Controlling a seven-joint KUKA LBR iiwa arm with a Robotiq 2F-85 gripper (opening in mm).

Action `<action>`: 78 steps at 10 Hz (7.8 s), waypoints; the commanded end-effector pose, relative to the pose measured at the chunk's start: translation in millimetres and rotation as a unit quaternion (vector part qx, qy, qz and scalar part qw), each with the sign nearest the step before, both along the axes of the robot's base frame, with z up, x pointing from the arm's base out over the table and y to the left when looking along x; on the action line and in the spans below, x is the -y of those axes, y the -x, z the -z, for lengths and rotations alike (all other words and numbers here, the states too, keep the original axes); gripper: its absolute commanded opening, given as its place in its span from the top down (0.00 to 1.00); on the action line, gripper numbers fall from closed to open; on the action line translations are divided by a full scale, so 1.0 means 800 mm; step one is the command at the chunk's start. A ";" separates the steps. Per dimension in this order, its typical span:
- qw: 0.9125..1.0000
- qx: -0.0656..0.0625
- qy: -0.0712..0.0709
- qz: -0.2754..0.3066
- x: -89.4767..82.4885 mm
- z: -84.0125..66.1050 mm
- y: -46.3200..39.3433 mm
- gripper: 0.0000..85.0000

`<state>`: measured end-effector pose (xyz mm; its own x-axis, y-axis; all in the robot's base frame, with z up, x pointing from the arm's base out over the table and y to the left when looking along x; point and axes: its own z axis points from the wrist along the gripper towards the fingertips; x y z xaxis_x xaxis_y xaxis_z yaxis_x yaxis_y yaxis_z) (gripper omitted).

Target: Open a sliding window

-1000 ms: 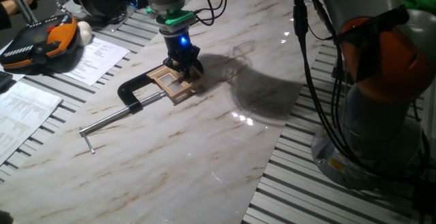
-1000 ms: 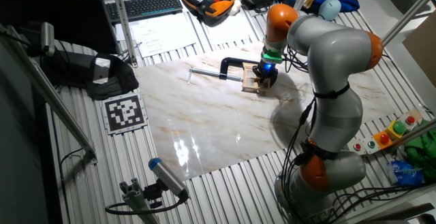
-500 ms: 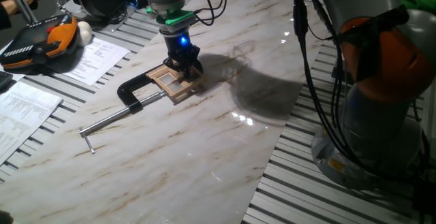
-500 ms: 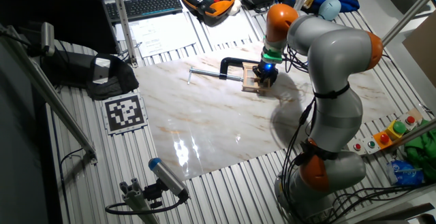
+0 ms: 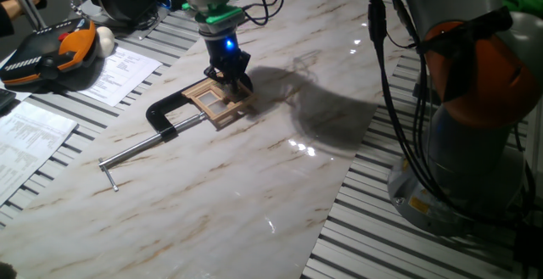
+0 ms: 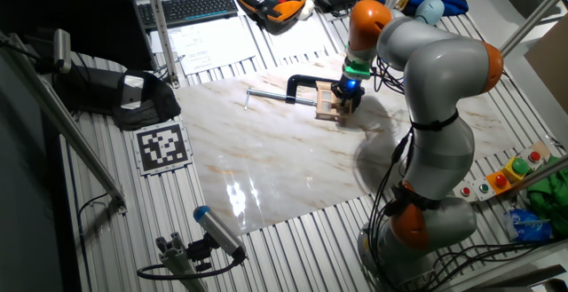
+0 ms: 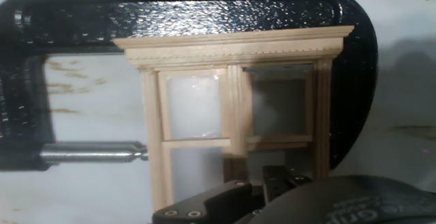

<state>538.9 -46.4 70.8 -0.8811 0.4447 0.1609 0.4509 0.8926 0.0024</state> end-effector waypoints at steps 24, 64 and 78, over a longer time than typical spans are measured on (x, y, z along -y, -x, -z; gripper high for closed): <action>0.999 -0.007 -0.023 0.025 -0.059 0.028 -0.033 1.00; 1.000 -0.009 0.002 0.002 -0.047 0.032 -0.060 1.00; 0.999 -0.025 -0.020 0.011 -0.051 0.012 -0.055 1.00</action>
